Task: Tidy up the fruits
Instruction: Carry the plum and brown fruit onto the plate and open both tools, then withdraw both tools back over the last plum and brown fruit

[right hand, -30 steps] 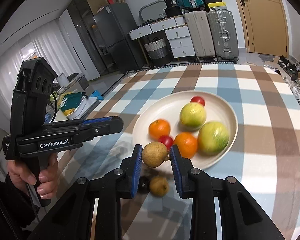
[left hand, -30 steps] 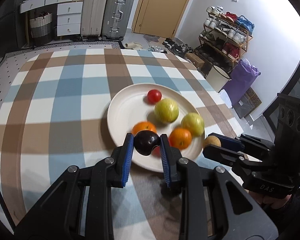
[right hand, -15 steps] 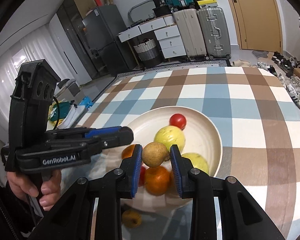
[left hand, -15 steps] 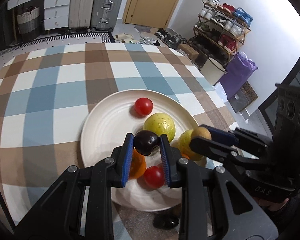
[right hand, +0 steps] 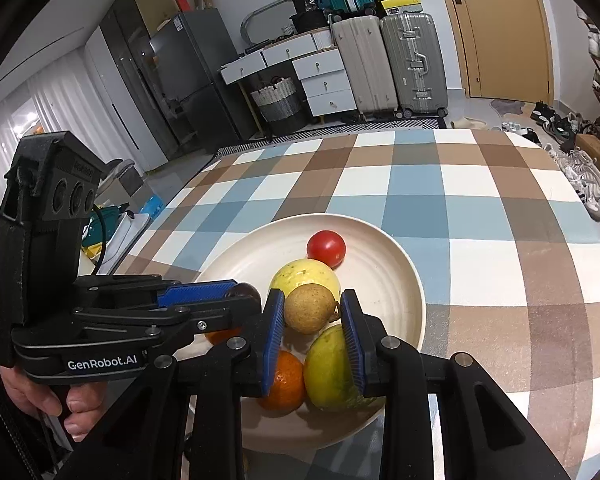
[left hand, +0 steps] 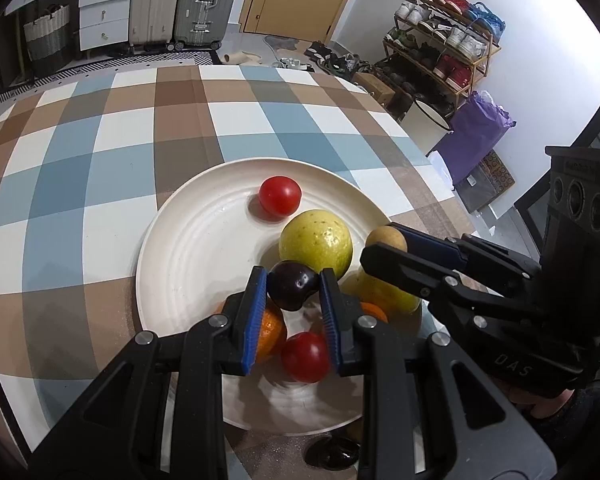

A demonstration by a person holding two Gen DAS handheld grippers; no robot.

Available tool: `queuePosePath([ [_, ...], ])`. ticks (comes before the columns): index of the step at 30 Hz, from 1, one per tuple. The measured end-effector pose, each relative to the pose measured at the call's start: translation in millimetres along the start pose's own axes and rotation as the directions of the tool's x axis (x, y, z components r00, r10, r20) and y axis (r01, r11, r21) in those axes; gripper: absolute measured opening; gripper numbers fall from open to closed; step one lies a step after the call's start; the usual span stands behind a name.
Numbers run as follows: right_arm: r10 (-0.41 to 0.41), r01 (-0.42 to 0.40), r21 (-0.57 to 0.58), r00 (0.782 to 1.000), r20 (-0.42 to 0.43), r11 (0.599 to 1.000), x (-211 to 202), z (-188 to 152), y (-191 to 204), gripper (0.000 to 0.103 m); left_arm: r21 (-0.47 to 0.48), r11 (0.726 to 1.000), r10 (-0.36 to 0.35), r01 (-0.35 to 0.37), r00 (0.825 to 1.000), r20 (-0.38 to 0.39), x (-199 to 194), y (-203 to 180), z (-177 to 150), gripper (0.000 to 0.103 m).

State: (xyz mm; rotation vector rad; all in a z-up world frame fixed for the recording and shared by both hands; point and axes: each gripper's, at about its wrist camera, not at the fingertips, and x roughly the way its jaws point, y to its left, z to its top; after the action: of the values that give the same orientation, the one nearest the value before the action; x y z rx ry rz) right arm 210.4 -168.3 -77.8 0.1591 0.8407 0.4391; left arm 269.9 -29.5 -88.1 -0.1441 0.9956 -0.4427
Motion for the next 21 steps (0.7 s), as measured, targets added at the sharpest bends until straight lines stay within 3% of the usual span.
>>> queuePosePath([
  [11,-0.044,0.044,0.003,0.999,0.012,0.999,-1,0,-2,0.029,0.002,1.000,0.002,-0.002,1.000,0.000,1,-1,0,0.023],
  [21,-0.049,0.048,0.015,0.997,0.065,0.999,-16,4,-2,0.038,0.007,1.000,0.015,-0.016,1.000,0.023,-17,-7,-2,0.023],
])
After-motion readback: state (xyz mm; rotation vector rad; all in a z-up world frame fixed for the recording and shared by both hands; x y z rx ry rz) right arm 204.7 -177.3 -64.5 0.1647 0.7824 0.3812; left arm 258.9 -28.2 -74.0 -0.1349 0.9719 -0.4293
